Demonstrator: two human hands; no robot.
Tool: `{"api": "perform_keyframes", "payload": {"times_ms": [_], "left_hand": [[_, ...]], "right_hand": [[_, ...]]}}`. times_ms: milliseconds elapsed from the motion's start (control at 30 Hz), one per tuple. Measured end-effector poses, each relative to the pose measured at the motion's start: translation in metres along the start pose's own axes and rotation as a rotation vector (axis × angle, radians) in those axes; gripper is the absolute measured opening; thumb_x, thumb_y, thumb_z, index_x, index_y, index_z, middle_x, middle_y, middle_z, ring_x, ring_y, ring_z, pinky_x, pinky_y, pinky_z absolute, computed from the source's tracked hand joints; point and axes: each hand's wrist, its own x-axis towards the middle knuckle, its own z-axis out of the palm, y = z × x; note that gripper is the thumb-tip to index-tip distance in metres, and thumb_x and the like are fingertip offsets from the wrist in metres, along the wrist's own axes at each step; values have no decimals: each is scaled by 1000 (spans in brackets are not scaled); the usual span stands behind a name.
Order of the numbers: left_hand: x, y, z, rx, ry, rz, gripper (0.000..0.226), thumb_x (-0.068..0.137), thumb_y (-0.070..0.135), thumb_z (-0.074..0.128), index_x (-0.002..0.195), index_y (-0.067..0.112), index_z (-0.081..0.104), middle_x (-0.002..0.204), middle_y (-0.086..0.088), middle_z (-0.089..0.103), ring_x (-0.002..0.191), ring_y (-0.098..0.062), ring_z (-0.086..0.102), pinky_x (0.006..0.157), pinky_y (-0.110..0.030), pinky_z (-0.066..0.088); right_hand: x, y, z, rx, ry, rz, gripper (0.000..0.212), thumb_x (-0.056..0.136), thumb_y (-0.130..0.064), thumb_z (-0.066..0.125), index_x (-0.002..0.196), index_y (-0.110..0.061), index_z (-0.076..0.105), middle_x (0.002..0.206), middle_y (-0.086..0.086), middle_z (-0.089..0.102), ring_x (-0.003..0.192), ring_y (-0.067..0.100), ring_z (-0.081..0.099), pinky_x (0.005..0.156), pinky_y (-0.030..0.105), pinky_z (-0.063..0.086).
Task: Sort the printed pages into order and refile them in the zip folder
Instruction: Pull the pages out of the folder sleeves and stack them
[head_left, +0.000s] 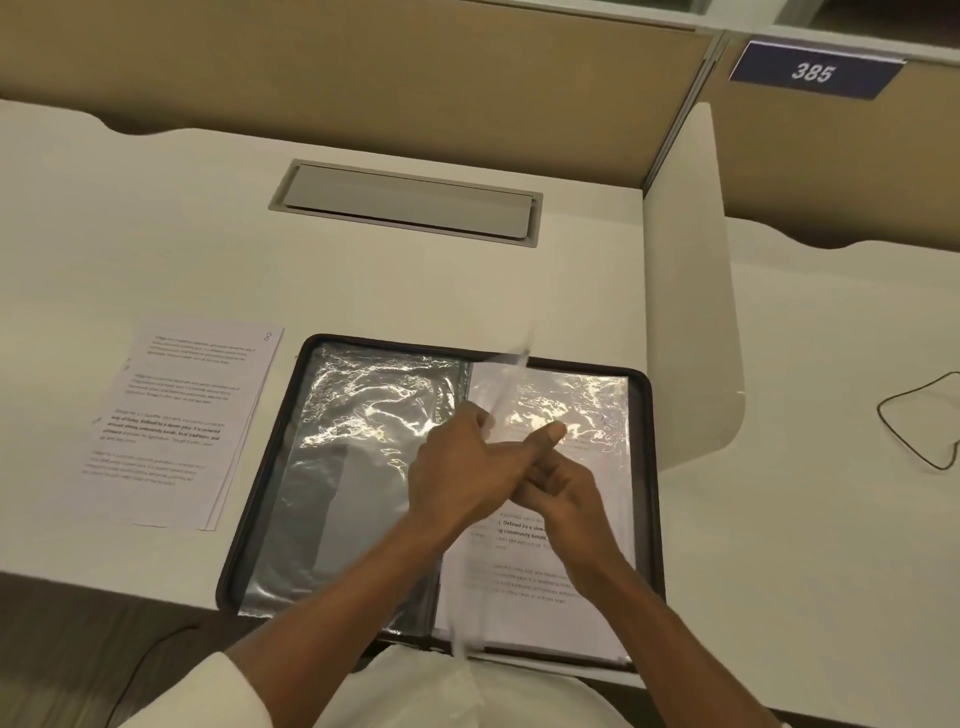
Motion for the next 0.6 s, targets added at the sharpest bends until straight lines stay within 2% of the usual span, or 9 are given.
{"api": "perform_keyframes", "payload": {"times_ms": [100, 200, 300, 400, 467, 500, 533, 600], "left_hand": [[8, -7, -13, 63, 74, -6, 55, 79, 78, 69, 102, 28, 64, 93, 13, 70, 86, -11, 69, 81, -38, 59], [24, -30, -28, 89, 126, -25, 25, 97, 52, 68, 94, 28, 74, 93, 10, 76, 85, -12, 72, 86, -41, 60], [37, -58, -49, -22, 170, -86, 23, 95, 40, 76, 78, 25, 77, 75, 9, 76, 72, -14, 75, 80, -43, 63], [44, -79, -73, -62, 243, -109, 26, 90, 37, 83, 69, 23, 78, 69, 11, 76, 68, -10, 75, 71, -32, 61], [48, -88, -86, -6, 273, -135, 22, 89, 36, 84, 71, 24, 80, 70, 10, 76, 69, -8, 75, 64, -23, 54], [51, -92, -91, 41, 297, -153, 20, 89, 38, 84, 74, 25, 81, 73, 9, 77, 73, -11, 75, 66, -25, 54], [54, -96, -95, 93, 324, -173, 17, 88, 40, 84, 78, 26, 81, 79, 6, 78, 78, -16, 75, 69, -28, 55], [62, -103, -102, 164, 365, -213, 16, 87, 43, 85, 84, 28, 82, 90, 1, 79, 86, -25, 73, 74, -35, 57]], "right_hand": [[4, 4, 5, -2, -87, -73, 26, 101, -2, 61, 125, -9, 71, 120, -1, 77, 118, 17, 70, 93, 22, 56], [12, 13, 2, -86, -77, -67, 27, 96, -15, 72, 123, -17, 73, 122, -6, 76, 117, 14, 70, 93, 28, 60], [23, 31, -10, -254, -2, -22, 26, 91, -30, 82, 115, -30, 75, 118, -14, 75, 111, 9, 71, 93, 39, 62], [33, 44, -27, -385, 125, 32, 30, 86, -40, 85, 114, -34, 75, 113, -15, 74, 104, 4, 71, 92, 32, 59], [39, 50, -39, -477, 193, 16, 34, 87, -36, 85, 118, -29, 73, 116, -13, 71, 105, 2, 67, 91, 27, 57], [43, 54, -45, -532, 219, -17, 35, 87, -34, 85, 118, -27, 72, 118, -12, 70, 106, 3, 66, 91, 26, 57], [46, 57, -52, -587, 241, -54, 36, 87, -33, 85, 119, -26, 72, 120, -11, 68, 107, 6, 65, 92, 28, 57], [54, 63, -63, -704, 269, -106, 39, 85, -34, 86, 120, -26, 70, 127, -9, 64, 113, 14, 62, 97, 40, 57]]}}
